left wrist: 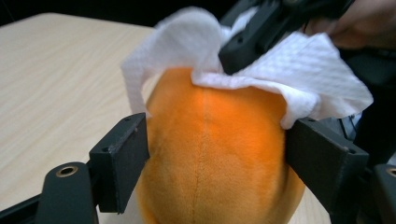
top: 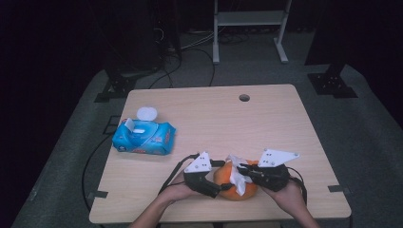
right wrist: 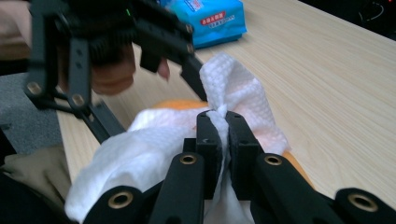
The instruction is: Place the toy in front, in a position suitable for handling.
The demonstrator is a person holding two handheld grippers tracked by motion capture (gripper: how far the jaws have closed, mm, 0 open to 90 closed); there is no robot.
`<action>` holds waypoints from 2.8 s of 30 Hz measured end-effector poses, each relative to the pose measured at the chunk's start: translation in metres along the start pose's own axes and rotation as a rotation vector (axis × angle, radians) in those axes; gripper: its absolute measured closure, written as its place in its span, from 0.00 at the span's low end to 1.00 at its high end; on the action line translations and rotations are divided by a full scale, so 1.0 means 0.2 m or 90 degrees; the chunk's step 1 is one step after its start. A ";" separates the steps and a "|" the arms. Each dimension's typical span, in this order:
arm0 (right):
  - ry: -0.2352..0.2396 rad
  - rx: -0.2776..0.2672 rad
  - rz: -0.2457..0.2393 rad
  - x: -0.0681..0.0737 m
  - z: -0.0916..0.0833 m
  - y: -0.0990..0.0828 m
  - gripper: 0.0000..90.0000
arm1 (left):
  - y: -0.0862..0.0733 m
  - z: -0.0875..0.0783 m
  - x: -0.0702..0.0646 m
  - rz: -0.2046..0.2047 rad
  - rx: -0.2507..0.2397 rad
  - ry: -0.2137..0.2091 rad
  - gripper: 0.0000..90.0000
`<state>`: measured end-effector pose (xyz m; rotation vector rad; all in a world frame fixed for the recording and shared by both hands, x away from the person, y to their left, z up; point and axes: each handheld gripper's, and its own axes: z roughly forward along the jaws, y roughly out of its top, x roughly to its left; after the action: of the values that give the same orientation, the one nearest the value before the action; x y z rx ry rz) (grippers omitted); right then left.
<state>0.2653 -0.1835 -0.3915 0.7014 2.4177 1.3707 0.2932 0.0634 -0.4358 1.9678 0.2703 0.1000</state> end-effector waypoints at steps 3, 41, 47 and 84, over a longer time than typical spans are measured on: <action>0.011 -0.021 -0.006 0.03 0.01 0.02 0.94 | 0.01 0.01 -0.02 0.020 0.005 -0.011 0.27; 0.054 -0.019 0.011 0.02 0.01 0.01 0.94 | 0.01 0.02 -0.06 0.054 0.018 0.008 0.37; 0.021 -0.011 0.015 -0.03 -0.03 0.00 0.94 | -0.02 -0.01 -0.04 0.060 0.026 0.017 0.46; -0.024 -0.027 0.086 -0.19 -0.06 -0.09 0.94 | -0.09 -0.06 0.06 0.022 0.035 -0.012 0.42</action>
<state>0.2869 -0.2208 -0.4002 0.8864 2.3425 1.4403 0.2994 0.0835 -0.4471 2.0276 0.2301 0.0976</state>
